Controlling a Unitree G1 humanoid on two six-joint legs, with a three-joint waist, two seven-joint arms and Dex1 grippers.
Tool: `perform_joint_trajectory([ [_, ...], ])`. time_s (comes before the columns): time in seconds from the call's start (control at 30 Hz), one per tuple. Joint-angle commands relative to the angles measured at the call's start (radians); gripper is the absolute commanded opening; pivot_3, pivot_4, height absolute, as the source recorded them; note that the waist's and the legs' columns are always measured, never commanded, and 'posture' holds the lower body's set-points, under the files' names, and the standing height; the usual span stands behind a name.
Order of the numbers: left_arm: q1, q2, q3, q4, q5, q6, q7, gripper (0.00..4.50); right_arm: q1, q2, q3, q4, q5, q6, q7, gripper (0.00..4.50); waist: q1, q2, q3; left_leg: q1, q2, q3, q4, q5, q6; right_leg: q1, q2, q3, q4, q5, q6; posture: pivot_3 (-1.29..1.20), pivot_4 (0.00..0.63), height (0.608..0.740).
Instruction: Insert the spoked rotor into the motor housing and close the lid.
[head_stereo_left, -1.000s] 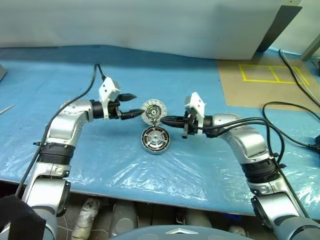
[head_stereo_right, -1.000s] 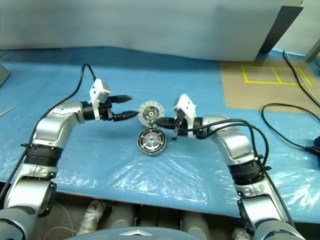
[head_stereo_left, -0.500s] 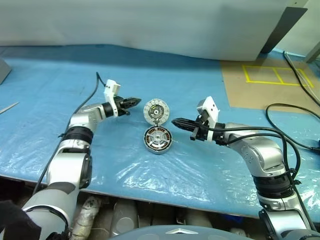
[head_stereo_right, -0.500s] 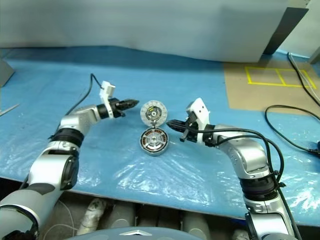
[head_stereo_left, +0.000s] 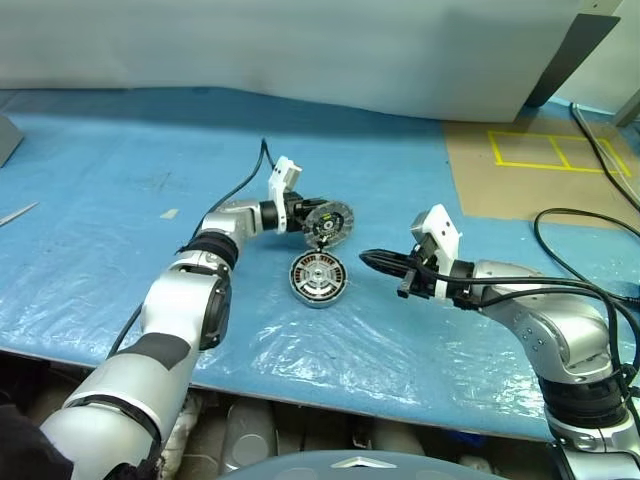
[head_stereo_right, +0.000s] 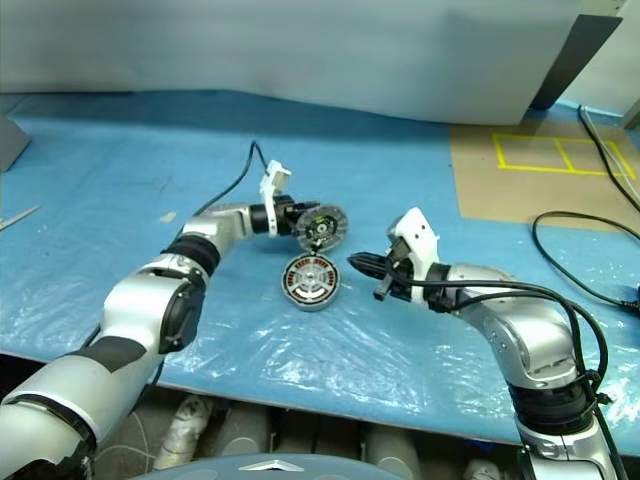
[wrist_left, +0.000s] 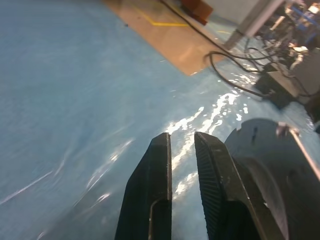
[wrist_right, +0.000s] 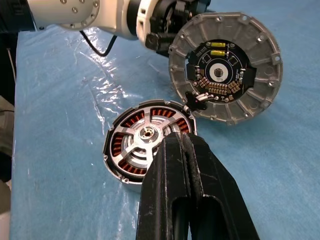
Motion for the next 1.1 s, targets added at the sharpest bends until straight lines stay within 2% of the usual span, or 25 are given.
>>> perform_joint_trajectory([
  [0.03,-0.002,-0.006,-0.057,-0.038,0.052,-0.045,-0.127,0.81,0.007,-0.024,-0.097,-0.061,0.068,0.021,-0.014,0.0,0.001,0.0,0.0,0.0,0.0,0.0,0.0,0.0,0.0,0.0,0.0,0.0,-0.001,0.0,0.0,0.0,0.15,0.74],
  [0.13,0.031,-0.009,-0.118,-0.078,0.093,-0.086,-0.235,0.81,0.033,-0.07,-0.161,-0.09,0.107,0.032,-0.002,0.0,0.003,0.0,0.0,0.0,0.0,0.0,-0.001,0.0,0.0,0.001,0.0,0.0,-0.002,0.0,0.001,0.0,0.15,0.74],
  [0.33,0.091,-0.003,-0.2,-0.152,0.144,-0.181,-0.333,0.81,0.04,-0.134,-0.214,-0.072,0.118,0.023,-0.012,0.0,0.003,0.0,0.0,0.0,0.0,0.0,-0.001,0.0,0.0,0.001,0.0,0.0,-0.003,0.001,0.001,0.0,0.15,0.74],
  [0.57,0.172,0.077,-0.341,-0.243,0.215,-0.368,-0.401,0.81,0.016,-0.133,-0.166,-0.056,0.106,0.002,-0.024,0.0,0.001,0.0,0.0,0.002,0.001,0.0,-0.001,0.0,0.0,0.003,0.0,0.0,-0.003,0.0,0.0,0.0,0.15,0.74],
  [0.67,0.187,0.094,-0.342,-0.256,0.22,-0.41,-0.4,0.81,-0.002,-0.129,-0.127,-0.053,0.097,-0.01,-0.022,0.0,0.0,0.001,0.0,0.005,0.001,0.001,-0.001,0.0,0.0,0.006,0.0,0.0,-0.003,-0.002,-0.003,0.0,0.15,0.74],
  [0.8,0.143,0.087,-0.232,-0.361,0.092,-0.296,-0.367,0.81,-0.032,-0.126,-0.077,-0.057,0.096,-0.023,-0.013,0.0,0.001,0.001,0.0,0.006,0.001,0.001,-0.001,0.0,0.0,0.007,0.0,0.0,-0.003,-0.002,-0.004,0.0,0.15,0.74],
  [0.87,0.129,0.113,-0.187,-0.448,0.039,-0.227,-0.354,0.81,-0.051,-0.12,-0.055,-0.055,0.099,-0.026,-0.012,0.0,0.001,0.001,0.0,0.005,0.001,0.001,0.0,0.0,0.0,0.006,0.0,0.0,-0.003,-0.002,-0.004,0.0,0.15,0.74],
  [0.97,0.163,0.174,-0.144,-0.607,-0.013,-0.138,-0.333,0.81,-0.072,-0.117,-0.014,-0.052,0.084,-0.04,-0.008,0.0,-0.005,0.001,0.001,0.005,0.001,0.001,-0.001,0.0,0.0,0.005,0.0,0.0,-0.003,-0.002,-0.004,0.0,0.15,0.74],
  [1.1,0.284,0.29,-0.099,-0.813,-0.069,0.022,-0.289,0.81,-0.085,-0.115,0.07,-0.025,0.028,-0.091,0.01,0.0,-0.012,0.002,0.0,0.005,0.001,0.002,-0.004,0.0,0.0,0.004,0.0,0.0,-0.003,-0.002,-0.004,0.0,0.15,0.74],
])
